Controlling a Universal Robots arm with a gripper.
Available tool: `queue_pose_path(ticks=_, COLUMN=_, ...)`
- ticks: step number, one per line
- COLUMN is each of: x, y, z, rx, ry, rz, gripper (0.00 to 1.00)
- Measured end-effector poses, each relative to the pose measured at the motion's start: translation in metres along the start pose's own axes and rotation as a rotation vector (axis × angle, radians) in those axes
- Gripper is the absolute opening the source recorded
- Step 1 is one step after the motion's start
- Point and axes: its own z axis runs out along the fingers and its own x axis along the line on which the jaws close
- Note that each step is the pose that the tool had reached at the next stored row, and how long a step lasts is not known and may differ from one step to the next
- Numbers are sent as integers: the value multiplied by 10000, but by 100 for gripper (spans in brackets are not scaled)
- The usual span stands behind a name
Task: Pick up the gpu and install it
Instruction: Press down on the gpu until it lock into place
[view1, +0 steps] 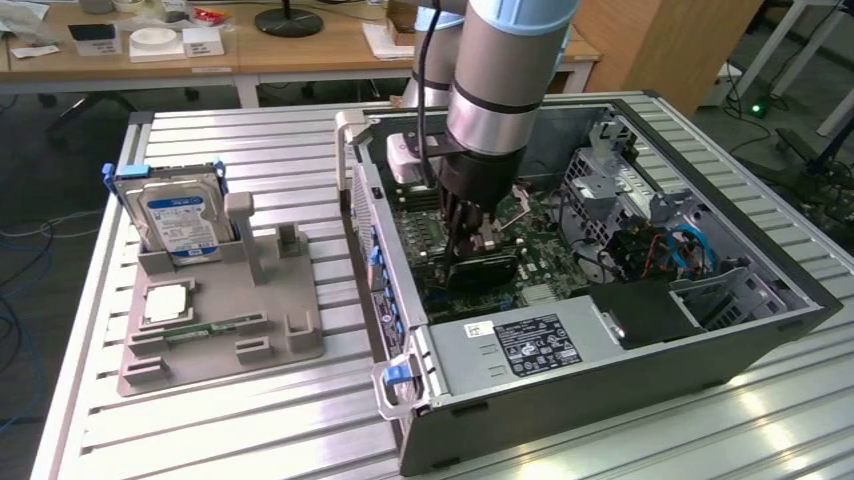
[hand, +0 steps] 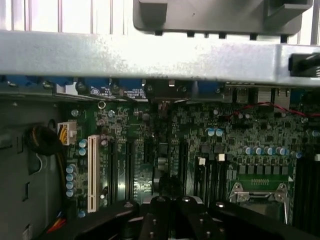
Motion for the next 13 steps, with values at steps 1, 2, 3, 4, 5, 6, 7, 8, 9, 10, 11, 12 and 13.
queue_pose_path(ticks=1, x=0, y=1, z=-36, rx=-8, ry=12, rz=1, gripper=11)
queue_pose_path(ticks=2, x=-1, y=1, z=-62, rx=-6, ry=10, rz=1, gripper=11)
queue_pose_path(ticks=3, x=-2, y=2, z=-67, rx=-5, ry=8, rz=1, gripper=11)
queue_pose_path(ticks=4, x=-2, y=2, z=-67, rx=-5, ry=8, rz=0, gripper=11)
queue_pose_path(ticks=5, x=-2, y=2, z=-67, rx=-5, ry=8, rz=1, gripper=11)
queue_pose_path(ticks=6, x=-1, y=2, z=-68, rx=-6, ry=10, rz=1, gripper=11)
queue_pose_path(ticks=7, x=-1, y=2, z=-68, rx=-7, ry=11, rz=1, gripper=11)
queue_pose_path(ticks=8, x=-1, y=2, z=-68, rx=-7, ry=11, rz=1, gripper=11)
queue_pose_path(ticks=9, x=-1, y=2, z=-68, rx=-7, ry=11, rz=1, gripper=11)
queue_pose_path(ticks=10, x=-1, y=2, z=-68, rx=-7, ry=10, rz=0, gripper=11)
queue_pose_path(ticks=11, x=-1, y=2, z=-68, rx=-7, ry=10, rz=0, gripper=11)
queue_pose_path(ticks=12, x=-1, y=2, z=-68, rx=-7, ry=11, rz=1, gripper=11)
queue_pose_path(ticks=13, x=-1, y=2, z=-68, rx=-7, ry=11, rz=0, gripper=11)
